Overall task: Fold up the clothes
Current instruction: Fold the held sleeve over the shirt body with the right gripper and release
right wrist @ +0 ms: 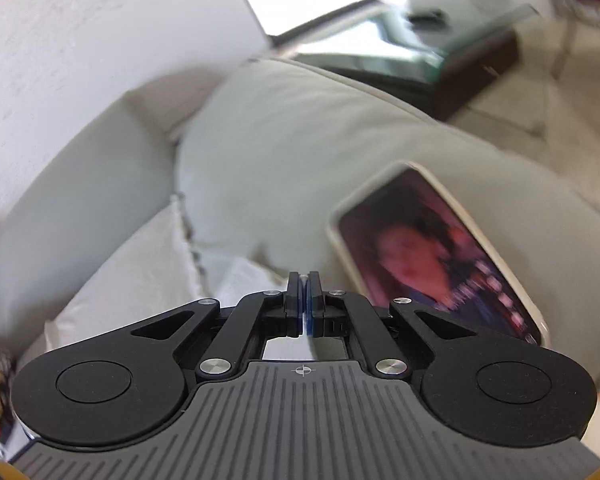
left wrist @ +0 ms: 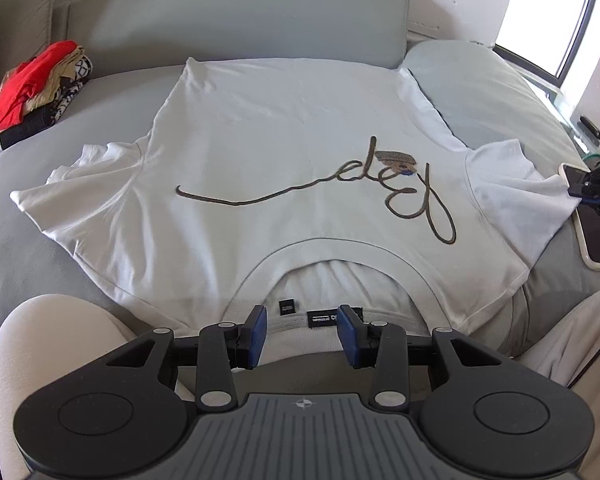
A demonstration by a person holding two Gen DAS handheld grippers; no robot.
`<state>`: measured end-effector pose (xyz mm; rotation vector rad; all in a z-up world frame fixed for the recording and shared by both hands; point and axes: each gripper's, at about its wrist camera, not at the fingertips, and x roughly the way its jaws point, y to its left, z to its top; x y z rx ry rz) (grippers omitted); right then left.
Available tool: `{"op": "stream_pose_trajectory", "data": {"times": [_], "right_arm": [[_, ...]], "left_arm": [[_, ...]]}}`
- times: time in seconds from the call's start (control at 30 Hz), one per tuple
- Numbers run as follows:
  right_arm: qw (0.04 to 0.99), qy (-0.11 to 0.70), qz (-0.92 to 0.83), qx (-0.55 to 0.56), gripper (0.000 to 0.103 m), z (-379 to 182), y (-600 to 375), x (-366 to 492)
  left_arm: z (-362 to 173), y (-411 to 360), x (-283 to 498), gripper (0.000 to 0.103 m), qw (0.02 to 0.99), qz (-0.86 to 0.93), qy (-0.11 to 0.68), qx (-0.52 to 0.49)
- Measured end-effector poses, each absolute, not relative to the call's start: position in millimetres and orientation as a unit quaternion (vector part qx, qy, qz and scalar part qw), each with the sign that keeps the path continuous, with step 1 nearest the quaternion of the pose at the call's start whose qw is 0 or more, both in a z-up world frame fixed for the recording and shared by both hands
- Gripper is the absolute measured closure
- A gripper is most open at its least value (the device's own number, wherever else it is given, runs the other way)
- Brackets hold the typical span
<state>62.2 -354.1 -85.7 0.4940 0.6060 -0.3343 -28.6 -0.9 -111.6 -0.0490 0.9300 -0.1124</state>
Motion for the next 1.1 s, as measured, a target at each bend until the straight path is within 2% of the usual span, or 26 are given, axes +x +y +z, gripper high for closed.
{"op": "stream_pose_trajectory", "data": {"times": [0.07,0.17,0.33,0.37,0.4,0.47,0.5,0.57,0.67,0.77,0.9,0.97,1.1], "right_arm": [[0.934,0.297,-0.106,0.170,0.101,-72,-321,71],[0.950,0.312,-0.017,0.007,0.101,-73,-253,70],[0.904,0.368,0.091,-0.198,0.100,-119,-174,51],[0.890,0.388,0.107,-0.213,0.094,-127,-167,47],[0.885,0.399,0.114,-0.210,0.080,-130,-167,43],[0.888,0.404,0.117,-0.187,0.068,-128,-176,33],[0.896,0.397,0.116,-0.160,0.065,-122,-187,28],[0.913,0.383,0.103,-0.095,0.070,-108,-212,21],[0.924,0.382,0.018,0.009,0.088,-101,-259,27],[0.908,0.412,-0.038,0.071,0.088,-112,-292,48],[0.888,0.456,-0.050,0.010,0.088,-140,-284,65],[0.865,0.497,-0.061,-0.027,0.095,-158,-278,65],[0.846,0.524,-0.068,-0.071,0.096,-152,-268,55]], "left_arm": [[-111,6,-30,0.065,0.893,-0.050,0.446,-0.033],[-111,14,-33,0.065,0.894,-0.043,0.443,-0.047],[-108,21,-36,0.065,0.896,-0.031,0.439,-0.055],[-108,21,-37,0.065,0.896,-0.030,0.439,-0.054],[-108,21,-37,0.065,0.896,-0.029,0.439,-0.054],[-108,21,-39,0.065,0.896,-0.029,0.440,-0.049],[-108,21,-39,0.065,0.896,-0.030,0.440,-0.046],[-108,20,-40,0.065,0.896,-0.030,0.440,-0.043],[-109,19,-39,0.065,0.895,-0.031,0.442,-0.040],[-111,14,-37,0.065,0.893,-0.037,0.446,-0.035],[-113,0,-37,0.064,0.890,-0.050,0.453,-0.018],[-112,-4,-38,0.064,0.891,-0.055,0.450,-0.007],[-111,-4,-39,0.064,0.893,-0.052,0.448,0.001]]}}
